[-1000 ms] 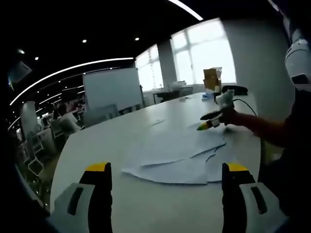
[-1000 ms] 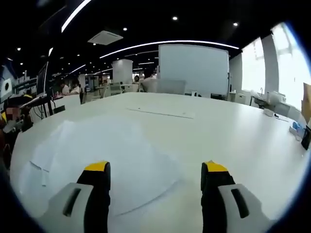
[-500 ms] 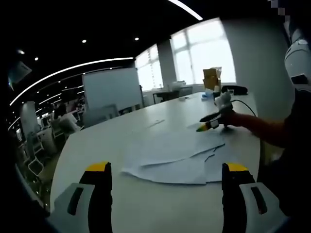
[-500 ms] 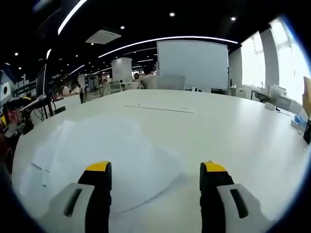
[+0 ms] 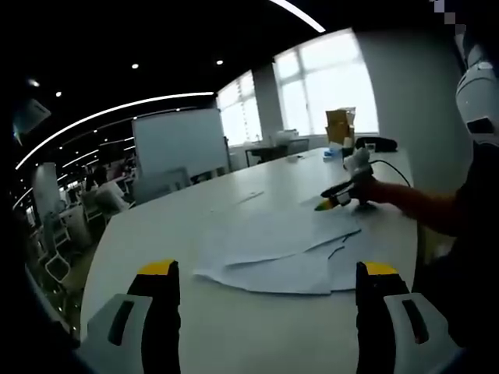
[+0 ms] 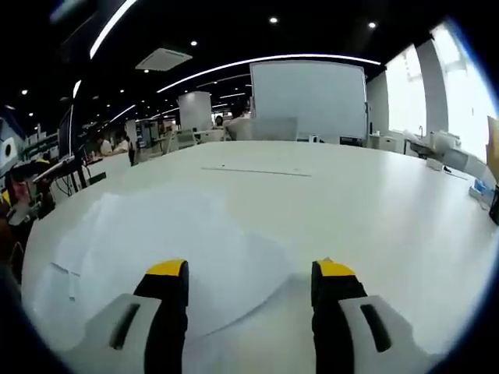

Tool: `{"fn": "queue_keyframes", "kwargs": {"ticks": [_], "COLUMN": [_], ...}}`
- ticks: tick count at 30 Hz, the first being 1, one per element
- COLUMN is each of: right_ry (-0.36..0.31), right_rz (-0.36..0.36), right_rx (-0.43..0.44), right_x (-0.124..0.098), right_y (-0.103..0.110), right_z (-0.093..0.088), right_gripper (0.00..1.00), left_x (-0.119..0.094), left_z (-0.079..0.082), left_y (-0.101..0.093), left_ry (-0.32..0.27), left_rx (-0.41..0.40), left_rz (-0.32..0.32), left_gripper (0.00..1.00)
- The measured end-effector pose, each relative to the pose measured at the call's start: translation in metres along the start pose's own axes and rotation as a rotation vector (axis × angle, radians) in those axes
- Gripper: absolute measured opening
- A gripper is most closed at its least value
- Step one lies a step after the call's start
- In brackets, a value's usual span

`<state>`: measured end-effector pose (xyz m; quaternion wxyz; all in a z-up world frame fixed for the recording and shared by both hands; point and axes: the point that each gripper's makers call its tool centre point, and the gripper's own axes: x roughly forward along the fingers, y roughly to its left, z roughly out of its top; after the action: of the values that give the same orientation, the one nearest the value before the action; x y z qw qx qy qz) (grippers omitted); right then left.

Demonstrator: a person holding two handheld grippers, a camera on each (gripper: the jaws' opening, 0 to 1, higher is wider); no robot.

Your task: Organize the stack of printing papers by aligning and flattening the scattered papers on the table

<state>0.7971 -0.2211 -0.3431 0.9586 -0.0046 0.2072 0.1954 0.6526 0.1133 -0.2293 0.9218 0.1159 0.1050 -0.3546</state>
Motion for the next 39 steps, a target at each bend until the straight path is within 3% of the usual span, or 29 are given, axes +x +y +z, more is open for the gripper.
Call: {"fn": "queue_keyframes", "kwargs": {"ticks": [39], "right_ry": [-0.010], "right_rz": [-0.055], "right_rx": [0.006], "right_x": [-0.0043], "right_y": [-0.0017], "right_z": [-0.0025], "right_gripper": [0.26], "left_x": [0.0007], "left_z": [-0.0069], "left_y": [0.0002], "left_ry": [0.013], "left_rx": [-0.003], "left_rz": [0.000], "left_gripper": [0.96]}}
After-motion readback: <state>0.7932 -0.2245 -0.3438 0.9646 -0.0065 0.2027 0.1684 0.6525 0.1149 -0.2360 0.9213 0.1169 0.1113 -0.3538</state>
